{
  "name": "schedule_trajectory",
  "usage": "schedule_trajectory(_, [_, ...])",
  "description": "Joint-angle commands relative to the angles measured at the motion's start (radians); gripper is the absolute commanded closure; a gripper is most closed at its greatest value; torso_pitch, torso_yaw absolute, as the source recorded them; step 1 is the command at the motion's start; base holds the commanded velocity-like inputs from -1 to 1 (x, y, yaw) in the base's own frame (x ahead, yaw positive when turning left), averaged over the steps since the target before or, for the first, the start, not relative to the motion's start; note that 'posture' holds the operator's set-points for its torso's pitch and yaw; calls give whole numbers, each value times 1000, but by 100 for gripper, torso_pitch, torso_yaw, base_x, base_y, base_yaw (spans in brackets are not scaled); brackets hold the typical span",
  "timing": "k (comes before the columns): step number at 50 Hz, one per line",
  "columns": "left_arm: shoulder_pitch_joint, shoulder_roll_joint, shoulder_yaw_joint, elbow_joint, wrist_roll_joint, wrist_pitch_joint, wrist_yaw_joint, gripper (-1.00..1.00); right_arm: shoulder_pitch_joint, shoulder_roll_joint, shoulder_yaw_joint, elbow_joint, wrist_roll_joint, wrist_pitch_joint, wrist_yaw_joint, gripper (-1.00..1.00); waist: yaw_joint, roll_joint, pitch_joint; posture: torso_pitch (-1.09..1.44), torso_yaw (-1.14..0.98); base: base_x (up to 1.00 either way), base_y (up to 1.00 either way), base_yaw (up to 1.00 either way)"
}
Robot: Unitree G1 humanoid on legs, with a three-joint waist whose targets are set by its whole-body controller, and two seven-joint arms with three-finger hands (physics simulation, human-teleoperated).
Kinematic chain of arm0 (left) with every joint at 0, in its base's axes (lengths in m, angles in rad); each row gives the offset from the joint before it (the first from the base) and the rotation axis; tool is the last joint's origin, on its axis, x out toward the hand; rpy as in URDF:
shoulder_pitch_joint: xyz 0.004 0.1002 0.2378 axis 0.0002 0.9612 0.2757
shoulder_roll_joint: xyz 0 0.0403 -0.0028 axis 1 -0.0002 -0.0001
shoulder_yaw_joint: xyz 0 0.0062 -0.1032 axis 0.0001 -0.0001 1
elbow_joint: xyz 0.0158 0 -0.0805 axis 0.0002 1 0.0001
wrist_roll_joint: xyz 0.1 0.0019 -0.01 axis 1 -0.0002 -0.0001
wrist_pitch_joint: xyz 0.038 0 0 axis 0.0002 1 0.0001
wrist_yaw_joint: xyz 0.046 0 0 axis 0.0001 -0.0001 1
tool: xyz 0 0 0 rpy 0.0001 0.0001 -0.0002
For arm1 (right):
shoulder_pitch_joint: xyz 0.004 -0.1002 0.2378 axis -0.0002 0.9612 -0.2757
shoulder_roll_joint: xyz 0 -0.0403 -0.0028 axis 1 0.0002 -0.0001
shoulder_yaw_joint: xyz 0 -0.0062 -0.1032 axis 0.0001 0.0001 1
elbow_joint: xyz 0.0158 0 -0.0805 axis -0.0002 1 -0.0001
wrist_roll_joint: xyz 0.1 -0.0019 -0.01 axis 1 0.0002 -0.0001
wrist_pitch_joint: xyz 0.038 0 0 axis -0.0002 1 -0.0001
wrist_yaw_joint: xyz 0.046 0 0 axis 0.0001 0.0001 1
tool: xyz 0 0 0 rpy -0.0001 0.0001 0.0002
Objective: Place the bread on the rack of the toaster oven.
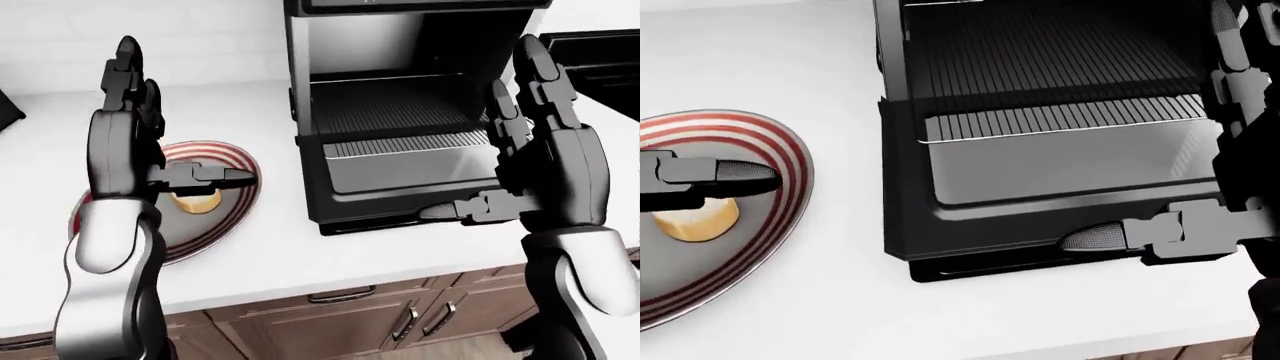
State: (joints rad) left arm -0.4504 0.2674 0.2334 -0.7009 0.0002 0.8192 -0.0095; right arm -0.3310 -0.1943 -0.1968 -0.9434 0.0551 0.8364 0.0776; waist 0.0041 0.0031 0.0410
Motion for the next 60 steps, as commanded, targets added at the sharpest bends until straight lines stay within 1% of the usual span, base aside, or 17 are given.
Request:
schedule_trajectory(1, [-30,13,12,-32,6,-22,3,-100,-27,-6,-9,-31,-4,-18,2,-100,0,4,-24,0,0,12,0,0])
schedule_trajectory(6, [-50,18,5,-41,13,1,1,-100,-28,-8,-16,-37,-1,-14,6,-100,-2,8,-12,0,0,14,0,0])
schedule_trajectory(11, [-57,13,-4,-45,21,9,-1,-100,-17,-6,-27,-48,10,-18,6,-100,1,-10,-7,0,0,15,0,0])
schedule_trajectory(15, [-49,10,-3,-42,26,-3,-6,-100,-12,-1,-33,-44,24,-26,-2,-100,-3,-11,-18,0,0,14,0,0])
schedule_trajectory(16, [-48,8,0,-41,24,-4,-7,-100,-12,1,-36,-43,31,-26,-6,-100,-2,-11,-1,0,0,0,0,0])
schedule_trajectory(17, [-44,7,-1,-39,26,-9,-7,-100,-12,0,-36,-48,35,-24,-9,-100,-7,-5,-15,0,0,0,0,0])
schedule_trajectory(18, [-44,7,-1,-38,26,-10,-7,-100,-13,1,-39,-51,43,-23,-12,-100,-11,10,-19,0,0,0,0,0])
schedule_trajectory(19, [-45,6,-1,-39,25,-8,-7,-100,-10,-2,-36,-50,42,-26,-16,-100,-9,8,-15,0,0,0,0,0])
schedule_trajectory(21, [-53,13,3,-26,24,-6,-10,-100,-1,-2,-34,-54,43,-31,-18,-100,-11,3,-24,0,0,0,0,0])
schedule_trajectory(24, [-66,32,0,-4,36,19,-26,-100,3,-1,-32,-55,46,-35,-21,-100,-9,-2,-25,0,0,0,0,0])
schedule_trajectory(28, [-83,78,-21,65,118,19,-74,-100,14,0,-28,-46,39,-50,-19,-100,-7,-6,-23,0,0,0,0,0])
schedule_trajectory(33, [-121,93,-22,154,188,-36,-129,-100,14,1,-32,-50,41,-48,-18,-100,-4,-7,-23,0,0,0,0,0])
schedule_trajectory(34, [-119,102,-25,183,218,-51,-132,-100,14,0,-31,-49,39,-49,-17,-100,-3,-7,-22,0,0,0,0,0])
schedule_trajectory(42, [-129,110,-8,301,289,-101,-164,-100,3,-2,-31,-51,41,-38,-19,-100,-3,-6,-21,0,0,0,0,0])
schedule_trajectory(51, [-98,114,4,373,372,-99,-180,-100,3,-6,-34,-68,37,-23,-18,-100,-2,-4,-22,0,0,0,0,0])
schedule_trajectory(57, [-92,110,10,426,382,-112,-174,-100,10,-3,-27,-61,27,-33,-16,-100,-1,-4,-23,0,0,0,0,0])
schedule_trajectory(60, [-113,111,5,502,380,-149,-148,-100,17,3,-20,-54,18,-45,-15,-100,1,-5,-24,0,0,0,0,0])
